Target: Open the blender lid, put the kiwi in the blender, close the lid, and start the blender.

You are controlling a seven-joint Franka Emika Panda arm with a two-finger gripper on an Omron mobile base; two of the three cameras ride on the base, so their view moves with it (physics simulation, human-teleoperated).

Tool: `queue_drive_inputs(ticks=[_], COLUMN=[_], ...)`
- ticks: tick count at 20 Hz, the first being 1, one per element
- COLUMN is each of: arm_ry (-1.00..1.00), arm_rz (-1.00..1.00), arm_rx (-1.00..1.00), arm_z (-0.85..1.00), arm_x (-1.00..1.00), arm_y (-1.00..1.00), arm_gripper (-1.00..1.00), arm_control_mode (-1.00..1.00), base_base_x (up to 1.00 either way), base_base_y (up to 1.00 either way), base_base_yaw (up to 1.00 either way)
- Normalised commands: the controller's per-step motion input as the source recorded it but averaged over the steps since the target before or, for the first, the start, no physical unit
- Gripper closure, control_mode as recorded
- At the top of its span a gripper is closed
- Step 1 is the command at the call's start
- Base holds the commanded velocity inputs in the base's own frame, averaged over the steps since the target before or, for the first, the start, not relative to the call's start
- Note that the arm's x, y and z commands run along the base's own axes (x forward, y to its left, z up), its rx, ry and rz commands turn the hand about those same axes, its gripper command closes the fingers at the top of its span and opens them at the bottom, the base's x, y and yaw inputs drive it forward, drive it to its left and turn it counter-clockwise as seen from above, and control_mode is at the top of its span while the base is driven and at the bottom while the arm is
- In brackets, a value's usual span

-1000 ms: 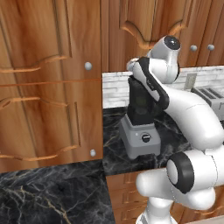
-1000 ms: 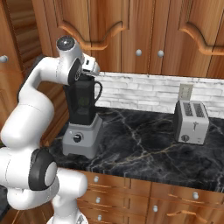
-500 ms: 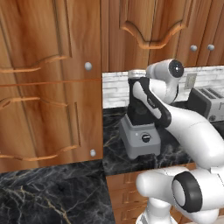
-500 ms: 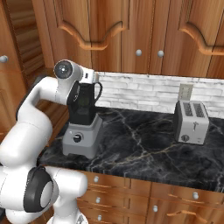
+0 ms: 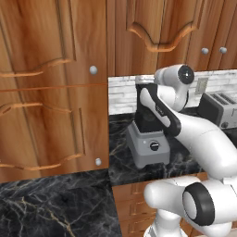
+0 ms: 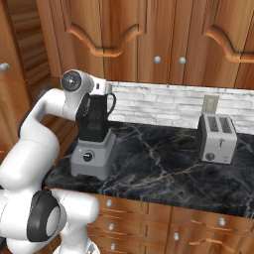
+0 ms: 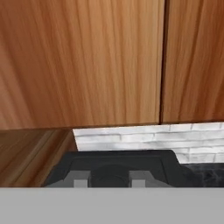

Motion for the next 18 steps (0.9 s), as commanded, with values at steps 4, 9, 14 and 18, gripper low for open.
queue_drive_inputs(ticks=[4, 9, 14, 18], arm_ry=[0.04, 0.01, 0.00, 0.00], arm_rz=[0.00, 0.00, 0.00, 0.00], arm_rx=[-0.02, 0.00, 0.00, 0.00], arm_z=[-0.32, -0.02, 0.07, 0.20], arm_x=[0.00, 0.00, 0.00, -0.14], arm_y=[0.00, 0.00, 0.00, 0.00], arm_gripper=[-1.00, -1.00, -1.00, -1.00], arm_control_mode=[-1.00, -1.00, -1.00, -1.00], base_base_x=[0.00, 0.00, 0.00, 0.00], base_base_y=[0.00, 0.00, 0.00, 0.00], base_base_yaw=[0.00, 0.00, 0.00, 0.00])
